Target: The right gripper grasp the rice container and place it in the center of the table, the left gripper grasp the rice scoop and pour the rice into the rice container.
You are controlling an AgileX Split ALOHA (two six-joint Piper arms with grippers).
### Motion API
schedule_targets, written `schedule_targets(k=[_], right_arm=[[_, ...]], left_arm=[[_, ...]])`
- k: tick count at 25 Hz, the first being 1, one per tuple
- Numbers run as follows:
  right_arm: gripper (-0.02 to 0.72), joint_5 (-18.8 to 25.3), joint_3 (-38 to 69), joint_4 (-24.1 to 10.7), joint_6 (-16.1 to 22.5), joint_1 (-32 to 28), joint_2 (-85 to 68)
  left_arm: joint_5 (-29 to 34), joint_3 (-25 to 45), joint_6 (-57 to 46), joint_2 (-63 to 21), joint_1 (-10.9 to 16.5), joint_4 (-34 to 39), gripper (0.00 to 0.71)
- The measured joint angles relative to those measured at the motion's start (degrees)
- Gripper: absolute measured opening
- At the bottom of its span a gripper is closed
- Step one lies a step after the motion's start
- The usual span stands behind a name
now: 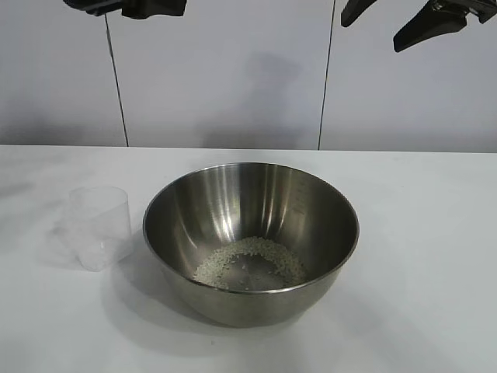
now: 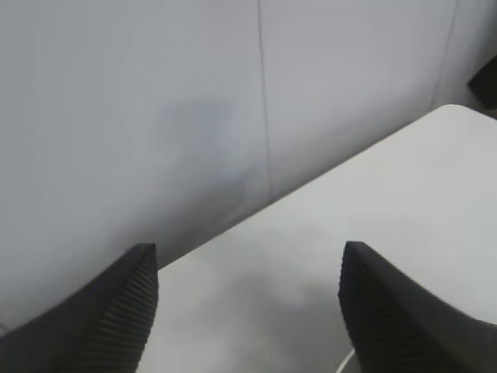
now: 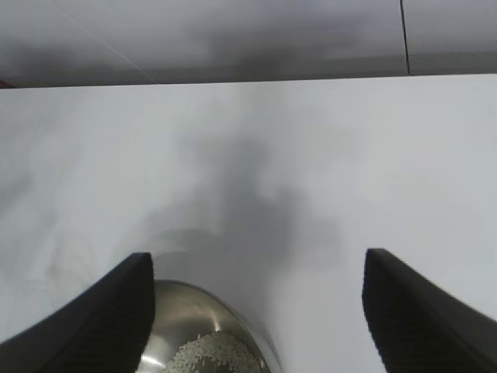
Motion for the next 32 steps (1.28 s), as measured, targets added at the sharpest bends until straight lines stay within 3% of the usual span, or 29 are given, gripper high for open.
schedule_targets(k=[3,6,10,13,21,28,32], right_arm=[[0.517,-1.15,0.00,0.05,0.00,0.00,0.00],[0.517,-1.93,0.00,0.05,0.00,0.00,0.00],[0.517,-2.10,0.00,0.16,0.00,0.00,0.00],[0.517,-2.15,0.00,0.16,0.00,0.00,0.00],[0.517,-3.07,0.00,1.69,0.69,0.00,0.00],[0.517,10.18,0.00,1.53,1.03,0.00,0.00],[0.517,13.43,0.00,1.40,1.03,0.00,0.00]], left_arm=[[15.37,-3.13,8.13,0.00,-0.70,-17.00,0.482],[26.87,-7.10,17.13,0.00,-0.70,-31.46,0.482],[33.47,-11.08,28.26,0.00,-0.52,-48.27,0.479],[34.79,-11.61,34.95,0.01,0.25,-56.04,0.478],[36.52,-11.61,38.26,3.94,1.09,-60.66,0.479],[38.90,-11.61,38.26,4.48,1.09,-60.84,0.479],[39.37,-11.61,38.26,4.48,1.09,-60.84,0.479]])
